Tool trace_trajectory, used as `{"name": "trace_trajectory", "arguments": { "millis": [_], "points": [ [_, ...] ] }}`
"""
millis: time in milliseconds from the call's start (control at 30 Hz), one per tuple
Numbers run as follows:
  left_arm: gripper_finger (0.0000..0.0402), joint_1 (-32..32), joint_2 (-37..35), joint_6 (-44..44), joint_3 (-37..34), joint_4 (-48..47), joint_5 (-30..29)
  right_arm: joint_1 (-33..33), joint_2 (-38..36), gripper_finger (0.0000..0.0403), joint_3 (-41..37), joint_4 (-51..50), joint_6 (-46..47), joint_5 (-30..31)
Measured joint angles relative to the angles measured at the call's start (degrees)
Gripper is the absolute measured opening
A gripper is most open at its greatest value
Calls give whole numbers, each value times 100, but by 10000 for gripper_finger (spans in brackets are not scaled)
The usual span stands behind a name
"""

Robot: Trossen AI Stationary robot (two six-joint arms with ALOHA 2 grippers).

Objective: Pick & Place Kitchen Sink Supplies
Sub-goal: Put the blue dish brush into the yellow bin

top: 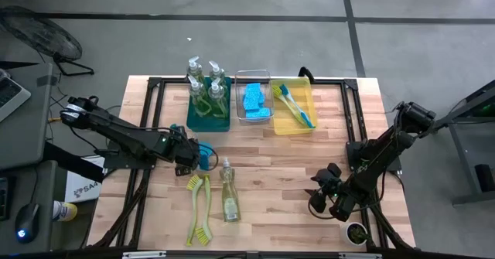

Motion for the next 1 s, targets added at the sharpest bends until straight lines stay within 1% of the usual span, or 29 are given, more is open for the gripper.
{"name": "trace_trajectory", "arguments": {
  "millis": [200,400,633,933,1000],
  "points": [
    [324,2,0,280,-260,513,-184,0,0,259,0,0,0,4],
    [324,2,0,264,-509,842,-231,0,0,259,0,0,-2,4],
    [324,2,0,233,-796,1432,-242,0,0,259,0,0,-2,52],
    [323,2,0,230,-904,1743,-234,0,0,259,0,2,-2,51],
    [317,2,0,229,-904,1815,-222,0,0,259,0,2,-2,50]
  ]
}}
